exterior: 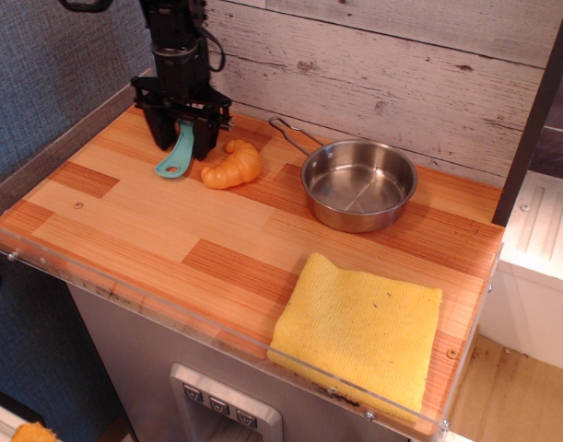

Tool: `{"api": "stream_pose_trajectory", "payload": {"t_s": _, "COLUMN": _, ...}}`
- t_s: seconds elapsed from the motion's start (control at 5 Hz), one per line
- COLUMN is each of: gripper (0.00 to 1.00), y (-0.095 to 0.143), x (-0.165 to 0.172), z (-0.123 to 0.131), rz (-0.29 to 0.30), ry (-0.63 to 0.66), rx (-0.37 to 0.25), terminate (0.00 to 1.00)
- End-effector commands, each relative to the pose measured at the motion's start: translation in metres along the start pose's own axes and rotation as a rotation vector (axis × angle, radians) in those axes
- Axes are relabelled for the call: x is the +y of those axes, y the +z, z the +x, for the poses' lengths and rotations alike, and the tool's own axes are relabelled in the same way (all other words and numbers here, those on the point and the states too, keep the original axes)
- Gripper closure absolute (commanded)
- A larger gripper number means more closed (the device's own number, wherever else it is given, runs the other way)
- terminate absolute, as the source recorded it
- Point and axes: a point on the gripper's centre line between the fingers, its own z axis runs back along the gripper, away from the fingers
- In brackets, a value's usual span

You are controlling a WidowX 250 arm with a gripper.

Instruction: Put the brush onto the cloth.

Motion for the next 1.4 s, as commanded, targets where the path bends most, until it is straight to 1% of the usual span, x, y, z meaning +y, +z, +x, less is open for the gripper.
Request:
{"api": "stream_pose_trajectory", "payload": {"t_s": 0.0, "gripper": 1.00, "y": 0.027, "x": 0.000, "z": -0.005, "rz": 0.012, "ry": 0.003, "rx": -0.049, "terminate": 0.00}}
{"api": "stream_pose_trajectory", "payload": {"t_s": 0.2, "gripper": 1.00, "y": 0.075, "x": 0.002, "z": -0.019, "rz": 0.032, "ry": 0.050, "rx": -0.152, "terminate": 0.00}}
{"api": "stream_pose_trajectory", "payload": {"t_s": 0.4, "gripper": 1.00, "y": 0.117, "x": -0.015, "z": -0.040, "rz": 0.091, "ry": 0.074, "rx": -0.218, "terminate": 0.00}}
{"api": "stream_pose_trajectory", "payload": {"t_s": 0.6, "gripper": 1.00, "y": 0.133, "x": -0.056, "z": -0.069, "rz": 0.006, "ry": -0.012, "rx": -0.259, "terminate": 0.00}}
{"api": "stream_pose_trajectory", "payload": {"t_s": 0.8, "gripper": 1.00, "y": 0.125, "x": -0.100, "z": -0.097, "rz": -0.082, "ry": -0.106, "rx": -0.233, "terminate": 0.00}}
{"api": "stream_pose_trajectory", "payload": {"t_s": 1.0, "gripper": 1.00, "y": 0.108, "x": -0.148, "z": -0.123, "rz": -0.118, "ry": -0.147, "rx": -0.207, "terminate": 0.00}}
{"api": "stream_pose_trajectory", "payload": {"t_s": 1.2, "gripper": 1.00, "y": 0.085, "x": -0.178, "z": -0.137, "rz": -0.121, "ry": -0.166, "rx": -0.171, "terminate": 0.00}}
